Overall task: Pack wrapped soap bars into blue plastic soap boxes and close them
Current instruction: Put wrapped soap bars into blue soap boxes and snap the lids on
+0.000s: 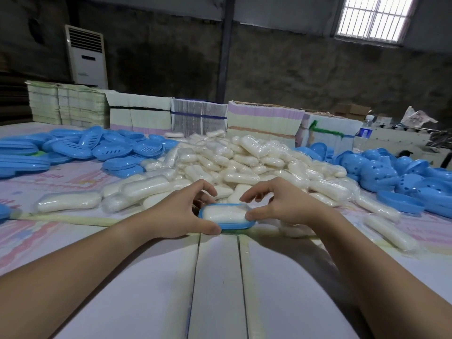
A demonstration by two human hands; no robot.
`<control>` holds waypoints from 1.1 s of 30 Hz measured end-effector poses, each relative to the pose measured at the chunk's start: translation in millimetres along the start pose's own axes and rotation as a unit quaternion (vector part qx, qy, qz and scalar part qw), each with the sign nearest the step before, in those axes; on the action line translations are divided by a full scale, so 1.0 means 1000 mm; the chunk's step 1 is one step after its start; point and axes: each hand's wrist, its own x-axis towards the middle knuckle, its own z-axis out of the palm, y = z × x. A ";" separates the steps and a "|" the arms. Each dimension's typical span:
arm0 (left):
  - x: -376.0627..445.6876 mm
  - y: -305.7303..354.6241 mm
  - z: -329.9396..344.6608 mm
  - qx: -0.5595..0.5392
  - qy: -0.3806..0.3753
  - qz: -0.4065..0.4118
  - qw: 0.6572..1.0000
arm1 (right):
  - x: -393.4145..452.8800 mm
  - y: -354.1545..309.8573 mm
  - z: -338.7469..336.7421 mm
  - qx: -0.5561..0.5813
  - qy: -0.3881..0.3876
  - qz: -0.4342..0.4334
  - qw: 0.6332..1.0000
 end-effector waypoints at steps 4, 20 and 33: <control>0.000 -0.003 0.001 -0.002 -0.002 0.004 1.000 | 0.001 0.000 -0.003 0.038 0.043 -0.001 0.998; 0.019 -0.047 0.012 0.023 0.028 0.093 0.995 | -0.090 0.174 -0.120 -0.240 0.292 0.366 0.850; 0.036 -0.090 0.015 0.058 0.015 0.082 0.995 | -0.113 0.226 -0.123 -0.160 0.306 0.455 0.821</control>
